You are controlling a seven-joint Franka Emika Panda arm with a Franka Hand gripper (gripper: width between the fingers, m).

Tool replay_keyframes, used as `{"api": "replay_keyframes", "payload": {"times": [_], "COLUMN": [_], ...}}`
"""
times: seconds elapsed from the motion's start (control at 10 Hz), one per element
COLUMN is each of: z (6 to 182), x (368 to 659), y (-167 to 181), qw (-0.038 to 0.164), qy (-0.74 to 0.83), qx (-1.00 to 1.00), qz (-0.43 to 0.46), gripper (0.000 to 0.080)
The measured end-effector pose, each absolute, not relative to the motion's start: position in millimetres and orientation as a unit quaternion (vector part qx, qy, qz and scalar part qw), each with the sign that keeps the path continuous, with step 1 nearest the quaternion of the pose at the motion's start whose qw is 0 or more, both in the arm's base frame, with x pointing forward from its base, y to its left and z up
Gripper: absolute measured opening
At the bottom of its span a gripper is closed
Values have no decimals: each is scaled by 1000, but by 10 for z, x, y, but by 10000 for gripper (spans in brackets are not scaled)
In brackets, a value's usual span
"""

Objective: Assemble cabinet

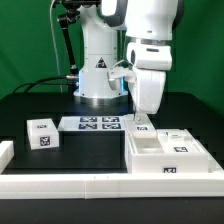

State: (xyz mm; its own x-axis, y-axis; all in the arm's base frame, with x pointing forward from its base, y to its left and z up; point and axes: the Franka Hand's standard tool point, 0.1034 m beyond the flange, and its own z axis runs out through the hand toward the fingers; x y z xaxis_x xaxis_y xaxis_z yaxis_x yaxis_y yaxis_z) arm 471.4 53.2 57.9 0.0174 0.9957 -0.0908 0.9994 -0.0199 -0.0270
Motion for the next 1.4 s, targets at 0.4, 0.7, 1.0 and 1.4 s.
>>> {"api": "replay_keyframes", "payload": {"times": [0.4,0.7,1.0,1.4], "z": [574,577,586,585], "x": [4785,5104,5353,5352], "y": [561,569,581,579], "qw": [24,30,33,34], "qy": [699,707,710,710], "qx": [714,706,703,703], "qz": [-38,-27,-27,-26], "gripper": [70,70,70,70]}}
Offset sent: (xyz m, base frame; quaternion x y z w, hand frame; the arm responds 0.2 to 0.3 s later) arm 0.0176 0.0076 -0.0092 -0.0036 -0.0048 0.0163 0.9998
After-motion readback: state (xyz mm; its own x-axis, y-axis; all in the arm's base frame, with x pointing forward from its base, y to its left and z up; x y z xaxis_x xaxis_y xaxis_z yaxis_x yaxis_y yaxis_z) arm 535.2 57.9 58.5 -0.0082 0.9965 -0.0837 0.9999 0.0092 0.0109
